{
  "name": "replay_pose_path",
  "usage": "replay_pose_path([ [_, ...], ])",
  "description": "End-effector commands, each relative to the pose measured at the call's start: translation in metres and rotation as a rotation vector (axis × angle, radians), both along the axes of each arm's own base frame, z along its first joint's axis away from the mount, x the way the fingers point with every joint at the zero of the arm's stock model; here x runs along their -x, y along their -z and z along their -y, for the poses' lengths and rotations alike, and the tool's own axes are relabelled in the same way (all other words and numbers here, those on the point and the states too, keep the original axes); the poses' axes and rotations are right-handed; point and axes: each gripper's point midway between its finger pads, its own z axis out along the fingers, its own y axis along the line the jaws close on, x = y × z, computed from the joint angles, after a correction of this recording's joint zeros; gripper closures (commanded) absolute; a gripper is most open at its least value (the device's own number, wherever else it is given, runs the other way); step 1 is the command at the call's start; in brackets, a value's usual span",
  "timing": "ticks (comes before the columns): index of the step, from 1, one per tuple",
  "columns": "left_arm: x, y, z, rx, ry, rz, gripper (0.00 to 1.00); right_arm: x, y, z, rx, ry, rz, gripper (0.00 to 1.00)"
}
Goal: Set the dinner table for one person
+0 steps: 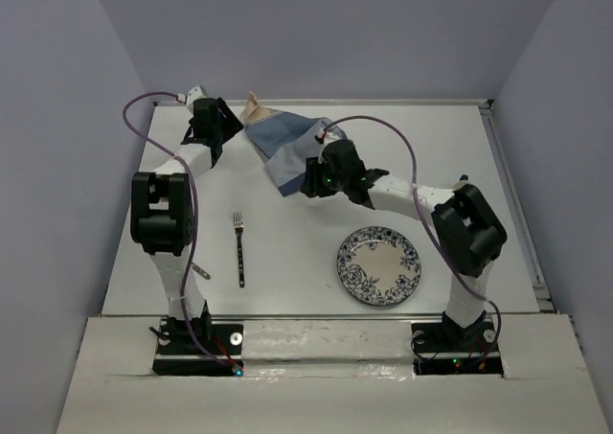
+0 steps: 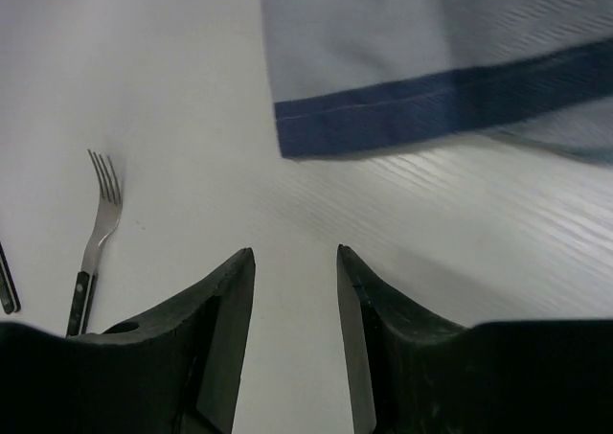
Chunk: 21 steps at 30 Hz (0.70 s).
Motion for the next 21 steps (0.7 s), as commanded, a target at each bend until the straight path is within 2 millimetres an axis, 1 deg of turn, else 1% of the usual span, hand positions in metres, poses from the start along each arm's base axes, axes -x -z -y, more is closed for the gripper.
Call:
replay_pose_path([
  [1,-0.018,-0.003,-0.006,0.002,-0.008,0.026,0.31,-0.012,-0.016,-0.037,0.118,-0.061,0.104,0.52],
  [2,-0.021,-0.004,-0.006,0.017,0.003,0.031,0.31,-0.013,0.002,-0.045,0.154,-0.082,0.083,0.47],
  [3,-0.022,-0.002,-0.006,0.026,0.01,0.031,0.32,-0.024,-0.009,-0.055,0.144,-0.088,0.113,0.46],
  [4,-0.023,0.001,-0.005,0.03,0.014,0.028,0.33,-0.025,-0.001,-0.054,0.199,-0.095,0.112,0.45],
  [5,-0.025,-0.002,-0.003,0.034,0.023,0.033,0.33,-0.028,0.018,-0.056,0.237,-0.106,0.088,0.43],
  [6,-0.026,-0.002,-0.003,0.036,0.024,0.037,0.33,-0.032,0.02,-0.058,0.25,-0.109,0.091,0.43],
  [7,-0.027,-0.002,-0.004,0.04,0.019,0.04,0.33,-0.039,0.015,-0.061,0.266,-0.125,0.112,0.43],
  [8,-0.027,-0.002,-0.003,0.041,0.02,0.041,0.33,-0.042,0.02,-0.062,0.287,-0.129,0.111,0.43],
  [9,-0.026,-0.004,0.001,0.057,0.045,0.049,0.34,-0.045,0.035,-0.061,0.317,-0.133,0.097,0.43],
  [10,-0.026,-0.004,0.002,0.061,0.047,0.052,0.34,-0.043,0.04,-0.066,0.338,-0.147,0.099,0.44],
  [11,-0.026,-0.005,0.003,0.07,0.05,0.057,0.34,-0.049,0.036,-0.066,0.361,-0.148,0.116,0.44],
  [12,-0.026,-0.007,0.004,0.073,0.051,0.064,0.35,-0.05,0.042,-0.066,0.375,-0.155,0.11,0.45],
  [13,-0.026,-0.008,0.004,0.078,0.052,0.066,0.35,-0.049,0.058,-0.064,0.408,-0.167,0.087,0.46],
  [14,-0.026,-0.007,0.005,0.079,0.055,0.066,0.36,-0.048,0.058,-0.07,0.41,-0.177,0.092,0.47],
  [15,-0.027,-0.008,0.005,0.08,0.057,0.069,0.36,-0.049,0.062,-0.07,0.418,-0.18,0.089,0.5],
  [16,-0.027,-0.009,0.005,0.081,0.056,0.07,0.36,-0.045,0.066,-0.073,0.427,-0.193,0.087,0.52],
  [18,-0.027,-0.011,0.005,0.08,0.057,0.072,0.37,-0.041,0.074,-0.07,0.465,-0.197,0.089,0.64],
  [19,-0.026,-0.011,0.005,0.08,0.057,0.072,0.36,-0.042,0.074,-0.065,0.482,-0.188,0.094,0.68],
  [20,-0.026,-0.011,0.005,0.077,0.056,0.07,0.36,-0.044,0.066,-0.06,0.497,-0.166,0.113,0.7],
  [21,-0.024,-0.011,0.005,0.077,0.058,0.067,0.37,-0.04,0.071,-0.051,0.521,-0.158,0.102,0.81],
])
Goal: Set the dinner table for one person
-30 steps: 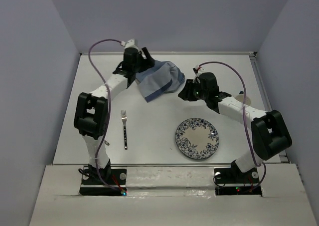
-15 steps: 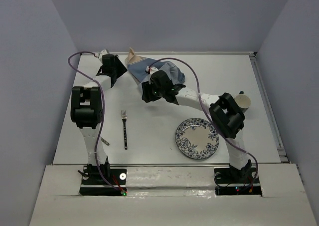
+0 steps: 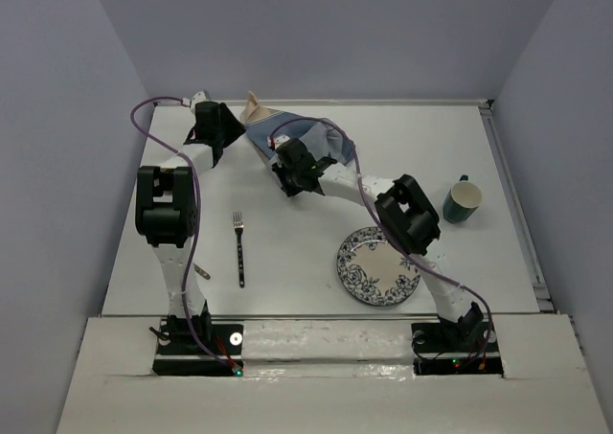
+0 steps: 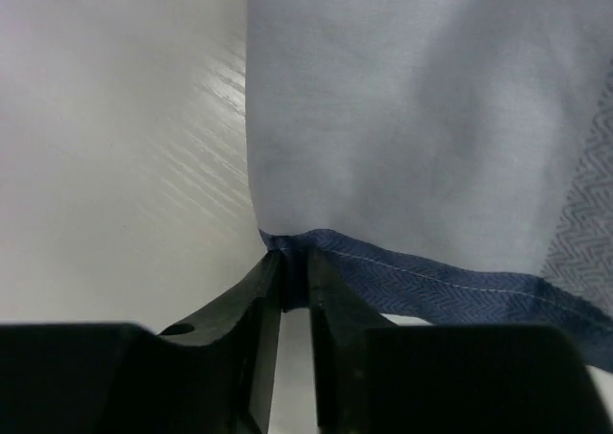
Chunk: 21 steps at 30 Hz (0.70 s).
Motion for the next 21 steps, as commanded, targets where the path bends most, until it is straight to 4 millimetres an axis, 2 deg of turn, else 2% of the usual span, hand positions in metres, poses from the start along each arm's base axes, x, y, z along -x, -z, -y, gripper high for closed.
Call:
replay_pose_path([
  [1,-0.011,-0.052,-0.001,0.011,0.002,0.124,0.37,0.007,-0.017,0.026,0.114,0.035,0.057,0.87],
  [2,-0.008,-0.048,-0.001,0.01,0.002,0.117,0.37,0.009,-0.021,0.031,0.117,0.039,0.067,0.98],
  [3,-0.007,-0.05,-0.001,0.015,0.0,0.121,0.37,0.018,-0.014,0.04,0.14,0.033,0.053,1.0],
  [4,-0.003,-0.047,-0.001,0.019,0.001,0.116,0.37,0.017,-0.036,0.044,0.126,0.036,0.097,1.0],
  [5,-0.003,-0.051,-0.001,0.023,-0.001,0.122,0.37,0.021,-0.026,0.048,0.144,0.029,0.086,1.0],
  [6,0.002,-0.045,0.003,0.036,0.01,0.111,0.37,0.021,-0.049,0.054,0.13,0.041,0.13,1.0],
  [7,0.005,-0.044,0.006,0.039,0.018,0.109,0.37,0.024,-0.055,0.06,0.132,0.037,0.15,1.0],
  [8,0.014,-0.041,0.009,0.044,0.024,0.105,0.37,0.031,-0.047,0.073,0.175,0.025,0.161,1.0],
  [9,0.019,-0.042,0.011,0.04,0.022,0.107,0.37,0.034,-0.051,0.08,0.183,0.029,0.173,1.0],
  [10,0.026,-0.049,0.02,0.041,0.029,0.122,0.37,0.042,-0.058,0.093,0.191,0.031,0.193,1.0],
  [11,0.036,-0.038,0.022,0.041,0.021,0.1,0.37,0.044,-0.061,0.103,0.21,0.057,0.216,1.0],
  [12,0.039,-0.048,0.03,0.059,0.027,0.133,0.36,0.047,-0.078,0.109,0.182,0.074,0.245,1.0],
  [13,0.041,-0.047,0.03,0.059,0.027,0.136,0.36,0.05,-0.065,0.119,0.209,0.08,0.223,1.0],
  [14,0.043,-0.044,0.032,0.06,0.021,0.134,0.36,0.059,-0.068,0.127,0.189,0.101,0.22,1.0],
  [16,0.04,-0.042,0.034,0.052,0.026,0.132,0.36,0.065,-0.068,0.144,0.19,0.13,0.212,1.0],
  [17,0.038,-0.043,0.035,0.05,0.03,0.133,0.35,0.07,-0.075,0.149,0.161,0.159,0.214,1.0],
  [18,0.032,-0.048,0.029,0.031,-0.001,0.143,0.34,0.073,-0.065,0.166,0.189,0.197,0.201,1.0],
  [19,0.031,-0.044,0.032,0.024,0.007,0.135,0.33,0.071,-0.069,0.179,0.172,0.248,0.199,1.0],
  [21,0.023,-0.049,0.034,-0.017,0.018,0.133,0.27,0.072,-0.062,0.198,0.162,0.311,0.174,1.0],
])
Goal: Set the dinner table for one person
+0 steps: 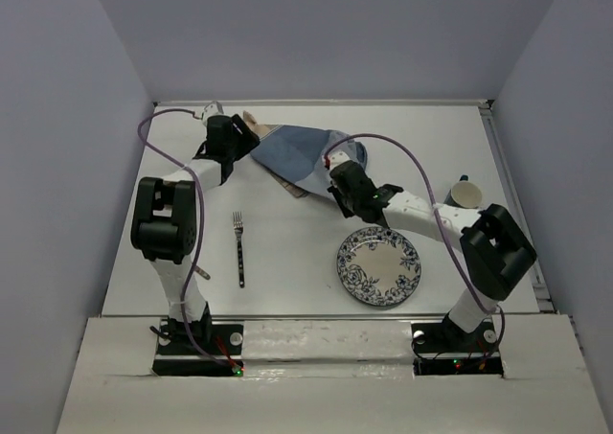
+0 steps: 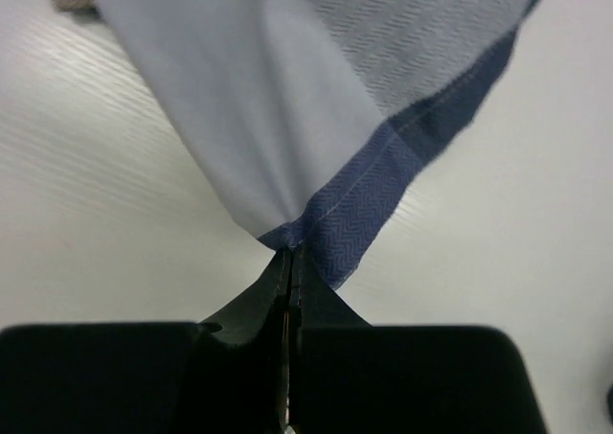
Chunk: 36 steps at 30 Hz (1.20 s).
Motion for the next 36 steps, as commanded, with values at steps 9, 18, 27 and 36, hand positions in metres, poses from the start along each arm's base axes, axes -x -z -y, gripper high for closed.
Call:
replay_pose_path([
  [9,-0.053,-0.031,-0.012,-0.143,-0.041,0.064,0.26,-0.023,-0.024,0.06,-0.165,0.27,0.066,1.0],
  [18,-0.052,-0.014,-0.016,-0.179,-0.08,-0.008,0.31,-0.024,-0.017,0.054,-0.175,0.253,0.048,1.0],
  [27,-0.068,0.007,-0.002,-0.131,-0.069,-0.05,0.35,-0.023,-0.022,0.053,-0.189,0.251,0.055,1.0],
  [36,-0.079,0.011,-0.007,-0.134,-0.119,-0.047,0.54,-0.023,-0.025,0.049,-0.208,0.237,0.054,1.0],
])
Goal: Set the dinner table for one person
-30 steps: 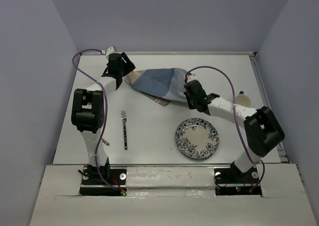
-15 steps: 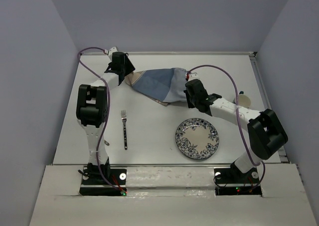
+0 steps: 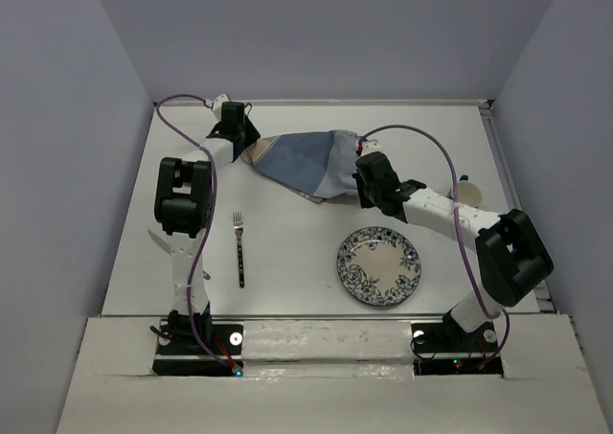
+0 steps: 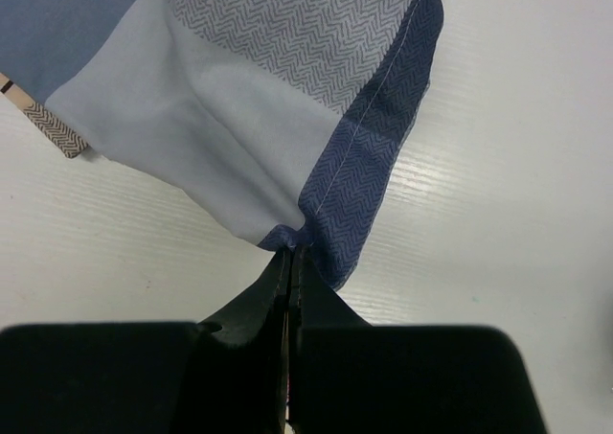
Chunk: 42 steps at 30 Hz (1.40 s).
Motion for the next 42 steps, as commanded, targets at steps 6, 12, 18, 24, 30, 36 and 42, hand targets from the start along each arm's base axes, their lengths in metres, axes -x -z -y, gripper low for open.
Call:
replay_pose_path([
  [6,-0.018,-0.039,-0.01,-0.043,-0.068,0.095,1.0,-0.008,-0.025,-0.009,-0.067,0.001,0.082,1.0],
  [12,0.003,-0.116,-0.023,-0.094,-0.105,0.231,1.0,-0.023,-0.07,0.002,-0.077,0.058,0.197,1.0],
  [18,0.056,-0.194,-0.026,-0.139,-0.159,0.404,1.0,-0.035,-0.167,0.018,-0.148,0.105,0.405,1.0],
  [24,0.118,-0.257,-0.03,-0.025,-0.177,0.576,1.0,-0.011,-0.27,0.038,-0.243,0.11,0.614,1.0],
  [30,0.179,-0.356,-0.038,0.099,-0.17,0.812,1.0,0.032,-0.357,0.064,-0.361,0.107,0.801,1.0],
  [36,0.2,-0.393,-0.039,0.133,-0.154,0.901,1.0,0.024,-0.392,0.077,-0.334,0.155,0.881,1.0],
  [42,0.162,-0.385,-0.038,0.083,-0.152,0.855,1.0,-0.044,-0.363,0.073,-0.273,0.147,0.81,1.0],
])
